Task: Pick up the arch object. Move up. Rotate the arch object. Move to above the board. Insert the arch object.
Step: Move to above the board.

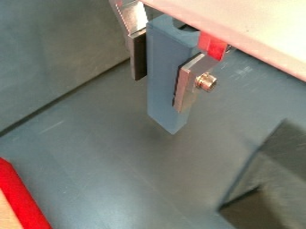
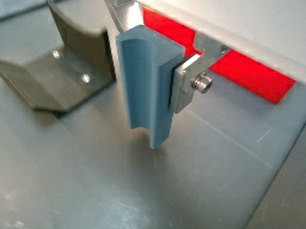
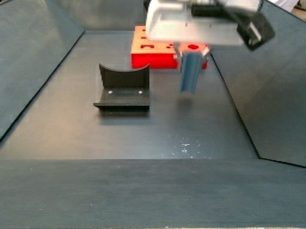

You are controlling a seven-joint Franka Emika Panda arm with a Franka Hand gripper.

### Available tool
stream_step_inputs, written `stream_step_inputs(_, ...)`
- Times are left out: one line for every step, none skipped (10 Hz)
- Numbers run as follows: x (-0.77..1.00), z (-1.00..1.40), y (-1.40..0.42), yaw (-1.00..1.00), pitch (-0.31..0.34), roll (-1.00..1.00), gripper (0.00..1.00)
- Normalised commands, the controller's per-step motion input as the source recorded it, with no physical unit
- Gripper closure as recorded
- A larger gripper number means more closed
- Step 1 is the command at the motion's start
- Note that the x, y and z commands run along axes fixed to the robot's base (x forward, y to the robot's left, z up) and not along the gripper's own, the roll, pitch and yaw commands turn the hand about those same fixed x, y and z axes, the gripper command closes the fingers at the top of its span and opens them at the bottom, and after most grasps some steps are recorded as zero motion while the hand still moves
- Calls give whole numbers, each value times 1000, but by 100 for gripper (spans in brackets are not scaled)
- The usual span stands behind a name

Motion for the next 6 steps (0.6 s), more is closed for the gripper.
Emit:
stream_step_inputs(102, 1000, -25, 14, 22, 506, 100)
stream_step_inputs(99, 1000, -26, 28, 45, 471, 100)
stream_step_inputs(97, 1000, -29, 43, 69, 369, 100)
stream_step_inputs(98, 1000, -31, 44, 74, 276, 100)
stream_step_inputs(95, 1000, -30, 42, 76, 193, 100)
stream_step_inputs(93, 1000, -32, 44, 69, 164, 100)
